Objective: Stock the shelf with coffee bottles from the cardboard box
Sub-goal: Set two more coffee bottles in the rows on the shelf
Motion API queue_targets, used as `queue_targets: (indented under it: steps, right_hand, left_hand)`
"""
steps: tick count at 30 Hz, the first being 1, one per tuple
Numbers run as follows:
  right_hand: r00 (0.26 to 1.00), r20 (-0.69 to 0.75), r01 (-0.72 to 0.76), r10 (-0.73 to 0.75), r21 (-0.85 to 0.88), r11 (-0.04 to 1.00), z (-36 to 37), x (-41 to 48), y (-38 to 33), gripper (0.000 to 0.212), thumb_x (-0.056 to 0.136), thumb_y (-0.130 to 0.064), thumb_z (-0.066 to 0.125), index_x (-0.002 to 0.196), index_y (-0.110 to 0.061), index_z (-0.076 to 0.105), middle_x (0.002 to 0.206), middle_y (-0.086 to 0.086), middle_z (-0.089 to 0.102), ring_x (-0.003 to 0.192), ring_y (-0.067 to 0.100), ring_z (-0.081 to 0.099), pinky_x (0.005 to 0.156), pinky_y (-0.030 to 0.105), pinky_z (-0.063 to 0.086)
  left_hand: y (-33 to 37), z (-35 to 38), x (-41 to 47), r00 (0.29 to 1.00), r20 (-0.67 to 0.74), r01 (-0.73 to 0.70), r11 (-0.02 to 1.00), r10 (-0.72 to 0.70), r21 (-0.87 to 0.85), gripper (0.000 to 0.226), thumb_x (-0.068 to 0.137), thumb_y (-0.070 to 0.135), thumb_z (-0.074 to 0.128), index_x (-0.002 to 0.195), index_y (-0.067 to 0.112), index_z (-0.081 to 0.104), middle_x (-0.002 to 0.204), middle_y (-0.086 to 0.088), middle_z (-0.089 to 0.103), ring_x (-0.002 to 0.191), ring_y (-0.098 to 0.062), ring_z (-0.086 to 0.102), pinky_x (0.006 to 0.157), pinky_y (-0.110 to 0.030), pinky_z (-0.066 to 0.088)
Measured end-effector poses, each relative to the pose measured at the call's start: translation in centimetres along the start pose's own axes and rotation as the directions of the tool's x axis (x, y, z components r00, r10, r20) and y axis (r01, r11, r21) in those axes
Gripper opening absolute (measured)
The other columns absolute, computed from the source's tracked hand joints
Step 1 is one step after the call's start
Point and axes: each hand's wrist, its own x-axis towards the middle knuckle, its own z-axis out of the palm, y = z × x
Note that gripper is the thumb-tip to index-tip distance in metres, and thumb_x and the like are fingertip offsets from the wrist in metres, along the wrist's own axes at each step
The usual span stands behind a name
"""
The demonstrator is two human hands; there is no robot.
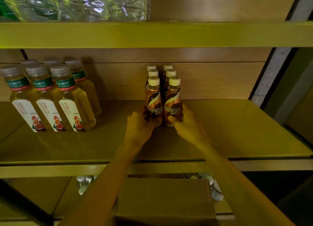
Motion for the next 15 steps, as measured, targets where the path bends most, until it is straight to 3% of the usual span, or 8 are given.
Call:
queue_targets:
  steps: [4,7,11,13,15]
  right_hand:
    - [1.000,-0.007,-0.003,0.003,0.028,1.000,0.2,1.0,0.3,0.050,0.095,-0.019,0.064,0.140,-0.026,0.044,0.117,-0.006,0.062,0.082,0.000,0.059,0.068,0.032,0.058]
    - [1.000,-0.012,-0.010,0.010,0.030,0.999,0.4,1.2,0.7,0.052,0.094,-0.020,0.065,0.141,-0.027,0.042,0.123,-0.003,0.063,0.094,0.011,0.065,0.069,0.034,0.059]
    - [1.000,0.022,-0.020,0.020,0.007,1.000,0.0,1.1,0.2,0.058,0.096,-0.023,0.063,0.147,-0.027,0.038,0.123,-0.004,0.061,0.076,-0.001,0.056,0.063,0.024,0.054]
    - [0.999,0.023,-0.021,0.023,-0.093,0.995,-0.3,0.6,-0.2,0.058,0.096,-0.031,0.062,0.148,-0.026,0.036,0.126,-0.005,0.059,0.087,0.006,0.061,0.071,0.026,0.054]
    - [1.000,0.007,0.000,0.002,-0.349,0.937,-0.9,-0.2,-0.3,0.056,0.096,-0.046,0.056,0.145,-0.023,0.040,0.134,0.001,0.057,0.113,0.022,0.060,0.085,0.036,0.052]
  left_hand:
    - [-0.5,0.3,1.1,0.999,-0.003,0.037,0.999,-0.037,0.027,0.027,0.078,0.026,0.084,0.100,0.025,0.067,0.086,0.011,0.070,0.078,-0.002,0.064,0.058,-0.020,0.051]
    - [-0.6,0.3,1.0,0.999,-0.006,0.034,0.998,-0.033,0.047,0.027,0.078,0.029,0.083,0.099,0.028,0.066,0.084,0.013,0.068,0.071,0.002,0.060,0.053,-0.016,0.048]
    - [-0.1,0.0,1.0,0.997,0.011,0.075,0.994,-0.076,0.074,0.030,0.080,0.033,0.081,0.105,0.023,0.067,0.083,0.013,0.066,0.076,-0.006,0.064,0.053,-0.019,0.044]
    - [0.2,-0.2,0.7,0.998,0.031,0.053,0.967,-0.062,0.251,0.037,0.084,0.043,0.075,0.111,0.021,0.063,0.082,0.011,0.062,0.074,-0.011,0.060,0.053,-0.021,0.040]
    - [0.3,-0.5,0.1,0.999,0.047,-0.010,0.869,-0.015,0.495,0.047,0.087,0.060,0.062,0.116,0.024,0.057,0.088,0.007,0.062,0.073,-0.012,0.058,0.053,-0.023,0.039]
